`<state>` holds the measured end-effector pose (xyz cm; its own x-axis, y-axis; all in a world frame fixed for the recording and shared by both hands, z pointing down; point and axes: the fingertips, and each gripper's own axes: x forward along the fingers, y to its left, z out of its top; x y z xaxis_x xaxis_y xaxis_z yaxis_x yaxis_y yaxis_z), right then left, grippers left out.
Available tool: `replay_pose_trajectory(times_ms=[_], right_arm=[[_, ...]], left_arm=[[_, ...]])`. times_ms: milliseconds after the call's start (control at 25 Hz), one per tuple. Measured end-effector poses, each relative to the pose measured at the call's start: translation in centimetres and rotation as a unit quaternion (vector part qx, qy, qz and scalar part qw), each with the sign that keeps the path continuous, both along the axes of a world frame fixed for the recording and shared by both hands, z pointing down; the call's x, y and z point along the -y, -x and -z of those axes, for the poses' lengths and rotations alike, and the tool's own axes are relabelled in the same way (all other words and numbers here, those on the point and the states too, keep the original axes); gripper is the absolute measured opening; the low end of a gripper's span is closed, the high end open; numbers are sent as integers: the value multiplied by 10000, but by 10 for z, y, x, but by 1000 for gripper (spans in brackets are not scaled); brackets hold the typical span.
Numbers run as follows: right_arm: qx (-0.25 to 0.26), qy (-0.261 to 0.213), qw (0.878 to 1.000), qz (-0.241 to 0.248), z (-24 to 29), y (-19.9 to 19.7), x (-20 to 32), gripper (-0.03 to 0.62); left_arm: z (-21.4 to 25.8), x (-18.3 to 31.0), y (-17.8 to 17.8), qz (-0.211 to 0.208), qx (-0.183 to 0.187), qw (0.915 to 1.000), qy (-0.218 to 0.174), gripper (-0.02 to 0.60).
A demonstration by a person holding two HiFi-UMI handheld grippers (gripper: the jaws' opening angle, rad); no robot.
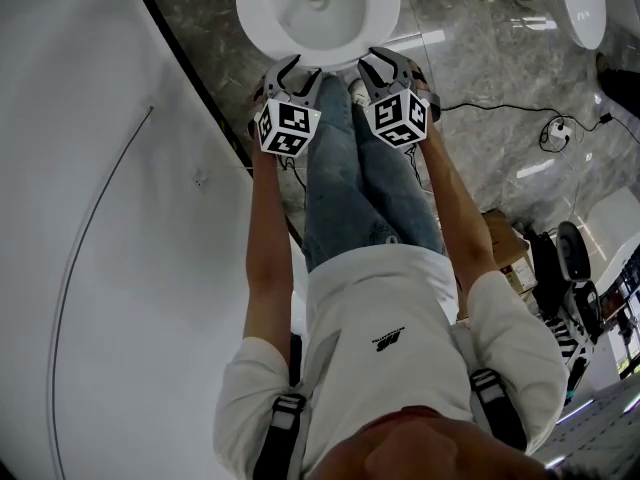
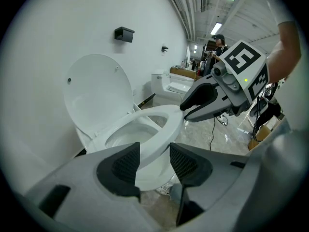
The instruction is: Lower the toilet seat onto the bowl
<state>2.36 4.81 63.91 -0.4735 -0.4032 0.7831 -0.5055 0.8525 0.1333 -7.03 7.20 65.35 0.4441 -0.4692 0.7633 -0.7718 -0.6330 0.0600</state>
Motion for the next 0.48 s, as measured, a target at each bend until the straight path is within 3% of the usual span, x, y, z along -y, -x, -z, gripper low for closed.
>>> replay_pose_trajectory(times_ms=[480], right_arm=[[0, 236, 9997, -88, -16, -8, -9, 118]], left_arm=[[-15, -9, -8, 115, -132, 9996, 221, 196]])
